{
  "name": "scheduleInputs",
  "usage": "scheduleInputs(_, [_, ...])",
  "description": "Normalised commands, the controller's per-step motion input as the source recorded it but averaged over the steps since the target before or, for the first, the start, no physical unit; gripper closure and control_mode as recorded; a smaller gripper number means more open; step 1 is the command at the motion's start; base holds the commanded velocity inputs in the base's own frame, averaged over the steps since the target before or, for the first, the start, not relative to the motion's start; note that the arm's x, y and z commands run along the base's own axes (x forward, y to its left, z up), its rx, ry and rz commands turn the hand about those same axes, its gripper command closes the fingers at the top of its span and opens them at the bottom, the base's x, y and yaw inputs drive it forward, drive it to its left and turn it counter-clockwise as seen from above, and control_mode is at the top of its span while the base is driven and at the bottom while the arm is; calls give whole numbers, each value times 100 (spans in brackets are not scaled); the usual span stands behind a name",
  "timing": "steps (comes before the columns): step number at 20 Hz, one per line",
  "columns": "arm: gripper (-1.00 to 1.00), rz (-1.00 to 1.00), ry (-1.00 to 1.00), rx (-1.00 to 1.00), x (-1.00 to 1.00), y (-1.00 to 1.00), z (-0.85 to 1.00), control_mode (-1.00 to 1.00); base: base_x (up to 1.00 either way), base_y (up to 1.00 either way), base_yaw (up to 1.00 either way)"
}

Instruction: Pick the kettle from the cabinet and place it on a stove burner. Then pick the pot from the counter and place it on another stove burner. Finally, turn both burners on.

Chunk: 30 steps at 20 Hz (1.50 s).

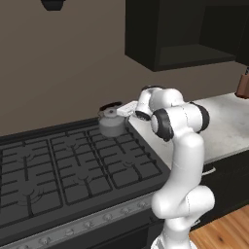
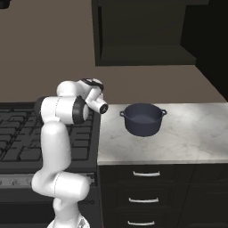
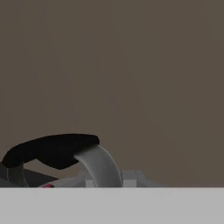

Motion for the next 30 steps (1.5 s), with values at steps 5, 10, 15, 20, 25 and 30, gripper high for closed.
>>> scheduleInputs(5, [100, 0, 3, 3, 20, 12, -18, -100, 0, 0, 0])
scheduleInputs(10, [-100, 0, 1, 1, 8, 18, -20, -100, 0, 0, 0])
scheduleInputs(15, [-100, 0, 0, 3, 7, 7, -9, -100, 0, 0, 0])
scheduleInputs(20, [-100, 0, 0, 4, 0, 0, -1, -100, 0, 0, 0])
scheduleInputs(25, [-100, 0, -2, 4, -1, 0, 0, -100, 0, 0, 0])
scheduleInputs(30, [-100, 0, -1, 5, -7, 0, 0, -100, 0, 0, 0])
